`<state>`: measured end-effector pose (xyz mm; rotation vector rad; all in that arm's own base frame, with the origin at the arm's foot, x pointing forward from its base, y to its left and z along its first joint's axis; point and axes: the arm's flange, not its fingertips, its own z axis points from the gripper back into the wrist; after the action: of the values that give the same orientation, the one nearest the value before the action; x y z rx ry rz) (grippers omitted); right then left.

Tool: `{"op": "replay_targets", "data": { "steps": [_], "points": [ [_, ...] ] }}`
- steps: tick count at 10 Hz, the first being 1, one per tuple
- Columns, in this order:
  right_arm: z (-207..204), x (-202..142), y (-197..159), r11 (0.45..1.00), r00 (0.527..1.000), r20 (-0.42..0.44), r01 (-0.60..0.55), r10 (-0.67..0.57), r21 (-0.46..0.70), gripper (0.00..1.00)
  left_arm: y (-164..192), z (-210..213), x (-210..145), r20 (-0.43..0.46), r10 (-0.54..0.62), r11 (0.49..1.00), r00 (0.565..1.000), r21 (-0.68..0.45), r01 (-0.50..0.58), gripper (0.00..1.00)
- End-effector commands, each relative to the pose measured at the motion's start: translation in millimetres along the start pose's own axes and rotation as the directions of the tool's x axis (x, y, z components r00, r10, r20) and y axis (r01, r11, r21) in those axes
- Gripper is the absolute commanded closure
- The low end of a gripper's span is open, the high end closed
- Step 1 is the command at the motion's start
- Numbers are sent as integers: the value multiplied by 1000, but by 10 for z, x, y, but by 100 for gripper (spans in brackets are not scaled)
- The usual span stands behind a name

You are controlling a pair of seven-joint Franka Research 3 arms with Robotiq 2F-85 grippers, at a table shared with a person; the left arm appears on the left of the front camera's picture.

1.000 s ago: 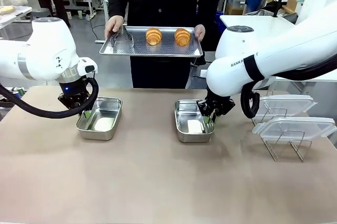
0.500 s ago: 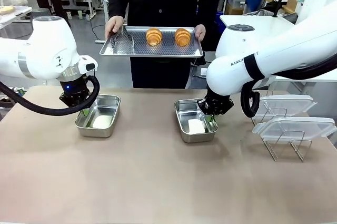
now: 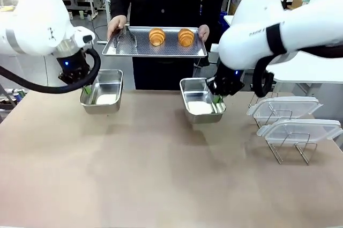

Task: Place the bread in airtight containers.
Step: Lift both Airtight Container, then once an object is inside an Airtight Container , place the container in the center of the table.

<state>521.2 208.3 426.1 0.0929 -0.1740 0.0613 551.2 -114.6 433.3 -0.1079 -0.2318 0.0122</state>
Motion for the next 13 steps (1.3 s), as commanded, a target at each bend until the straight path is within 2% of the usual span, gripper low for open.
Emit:
{"op": "replay_targets", "data": {
  "steps": [1, 4, 5, 6, 7, 13],
  "points": [
    [379, 46, -77, 999, 1000, -11, -29, 29, 19, 100, -96, 324, -46, 33, 43, 999, 999, -9, -42, 100],
    [536, 41, -163, 999, 999, 9, -40, 40, 11, 100, -106, 520, -143, 30, 37, 999, 999, -22, -37, 100],
    [521, 44, -191, 999, 999, 8, -38, 38, -9, 100, -100, 527, -146, 10, 0, 999, 1000, -33, 0, 100],
    [491, 51, -196, 999, 999, -21, -47, 46, -14, 100, -108, 509, -135, -13, -12, 999, 1000, -36, 12, 100],
    [548, 29, -128, 1000, 1000, 4, -27, 27, -7, 100, -91, 534, -95, 29, 15, 1000, 999, -8, -14, 100],
    [548, 29, -128, 1000, 1000, 4, -27, 27, -7, 100, -91, 534, -95, 29, 15, 1000, 999, -8, -14, 100]
  ]
}}
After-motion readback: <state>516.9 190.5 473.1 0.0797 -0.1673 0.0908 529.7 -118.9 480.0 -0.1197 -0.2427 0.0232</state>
